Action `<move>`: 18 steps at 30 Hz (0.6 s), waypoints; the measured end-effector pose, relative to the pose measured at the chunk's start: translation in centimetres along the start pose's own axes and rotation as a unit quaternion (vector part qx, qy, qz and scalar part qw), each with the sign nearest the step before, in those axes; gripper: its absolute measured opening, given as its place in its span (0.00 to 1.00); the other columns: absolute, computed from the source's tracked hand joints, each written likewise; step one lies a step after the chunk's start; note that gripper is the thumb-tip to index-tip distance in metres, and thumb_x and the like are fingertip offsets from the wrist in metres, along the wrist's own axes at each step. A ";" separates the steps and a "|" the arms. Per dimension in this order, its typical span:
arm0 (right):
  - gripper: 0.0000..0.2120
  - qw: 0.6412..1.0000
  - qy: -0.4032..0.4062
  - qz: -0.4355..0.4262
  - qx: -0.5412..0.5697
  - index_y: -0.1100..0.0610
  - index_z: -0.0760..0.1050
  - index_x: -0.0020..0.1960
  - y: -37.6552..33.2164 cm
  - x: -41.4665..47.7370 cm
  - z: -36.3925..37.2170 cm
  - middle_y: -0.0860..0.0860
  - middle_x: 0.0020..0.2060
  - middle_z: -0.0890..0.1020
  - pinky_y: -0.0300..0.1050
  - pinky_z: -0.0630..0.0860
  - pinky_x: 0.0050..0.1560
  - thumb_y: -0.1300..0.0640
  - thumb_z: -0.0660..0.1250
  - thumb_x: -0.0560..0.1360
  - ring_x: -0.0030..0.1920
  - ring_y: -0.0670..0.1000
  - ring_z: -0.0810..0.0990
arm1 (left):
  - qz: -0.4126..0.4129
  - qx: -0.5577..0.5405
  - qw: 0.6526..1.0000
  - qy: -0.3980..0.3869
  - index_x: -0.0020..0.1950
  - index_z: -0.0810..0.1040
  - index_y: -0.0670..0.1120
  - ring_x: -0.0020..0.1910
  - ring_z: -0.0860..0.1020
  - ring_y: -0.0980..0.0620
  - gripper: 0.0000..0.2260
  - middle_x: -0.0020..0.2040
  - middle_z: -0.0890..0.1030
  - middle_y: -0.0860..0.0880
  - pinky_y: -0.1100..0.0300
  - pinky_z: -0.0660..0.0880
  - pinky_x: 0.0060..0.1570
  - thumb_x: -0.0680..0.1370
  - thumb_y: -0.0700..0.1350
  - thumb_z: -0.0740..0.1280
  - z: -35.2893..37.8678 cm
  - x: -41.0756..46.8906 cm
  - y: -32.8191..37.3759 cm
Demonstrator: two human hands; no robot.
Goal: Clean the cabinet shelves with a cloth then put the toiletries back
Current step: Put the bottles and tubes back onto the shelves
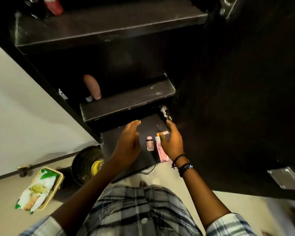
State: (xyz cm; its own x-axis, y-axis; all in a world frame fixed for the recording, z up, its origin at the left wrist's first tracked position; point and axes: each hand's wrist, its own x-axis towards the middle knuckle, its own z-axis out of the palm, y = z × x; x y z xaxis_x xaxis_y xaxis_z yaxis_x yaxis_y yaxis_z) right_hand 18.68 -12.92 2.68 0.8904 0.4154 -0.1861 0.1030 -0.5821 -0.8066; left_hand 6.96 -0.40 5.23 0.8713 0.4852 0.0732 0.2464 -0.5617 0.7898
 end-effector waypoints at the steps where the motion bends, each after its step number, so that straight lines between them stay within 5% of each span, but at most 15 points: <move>1: 0.25 0.999 -0.005 0.035 -0.008 0.59 0.67 0.69 1.5 0.2 0.0 0.56 0.65 0.75 0.40 0.69 0.64 0.63 0.68 0.74 0.64 0.55 0.74 | -0.027 -0.002 0.999 -0.024 0.65 0.71 0.37 0.60 0.75 0.43 0.19 0.62 0.75 0.37 0.53 0.69 0.64 0.77 0.41 0.57 0.8 -0.1 -0.8; 3: 0.24 0.996 -0.019 0.086 -0.030 0.59 0.69 0.66 4.4 0.4 0.1 0.57 0.61 0.78 0.49 0.73 0.63 0.62 0.71 0.72 0.61 0.57 0.77 | -0.084 0.003 0.995 -0.058 0.64 0.73 0.38 0.52 0.79 0.41 0.18 0.54 0.79 0.37 0.46 0.74 0.57 0.75 0.43 0.58 2.2 -0.1 -1.8; 5: 0.23 0.989 -0.037 0.134 -0.048 0.59 0.70 0.63 6.7 0.6 0.4 0.57 0.58 0.79 0.53 0.75 0.60 0.60 0.72 0.71 0.59 0.59 0.78 | -0.124 0.045 0.988 -0.086 0.66 0.71 0.40 0.55 0.78 0.39 0.18 0.57 0.79 0.37 0.47 0.73 0.58 0.78 0.43 0.59 3.8 0.2 -2.8; 12: 0.19 0.978 -0.091 0.142 -0.119 0.61 0.74 0.56 12.6 2.9 4.5 0.58 0.52 0.79 0.46 0.74 0.51 0.55 0.73 0.70 0.53 0.59 0.78 | -0.195 0.172 0.950 -0.171 0.56 0.75 0.42 0.51 0.79 0.42 0.12 0.53 0.80 0.41 0.52 0.75 0.49 0.79 0.48 0.60 10.8 3.8 -7.6; 18: 0.20 0.976 -0.084 0.130 -0.153 0.59 0.71 0.57 14.2 4.1 6.5 0.57 0.54 0.76 0.47 0.75 0.51 0.56 0.73 0.69 0.54 0.58 0.76 | -0.260 0.205 0.927 -0.176 0.52 0.77 0.42 0.46 0.81 0.45 0.18 0.48 0.81 0.44 0.55 0.77 0.43 0.77 0.57 0.62 14.3 6.6 -10.2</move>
State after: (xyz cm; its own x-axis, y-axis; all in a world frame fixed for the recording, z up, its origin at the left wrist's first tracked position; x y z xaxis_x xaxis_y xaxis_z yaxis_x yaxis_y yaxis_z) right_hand 20.91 -14.93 -13.19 0.8212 0.3199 -0.4725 0.0333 -0.8535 -0.5200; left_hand 16.27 -1.08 -11.05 0.6564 0.5531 -0.5131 0.7494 -0.5562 0.3591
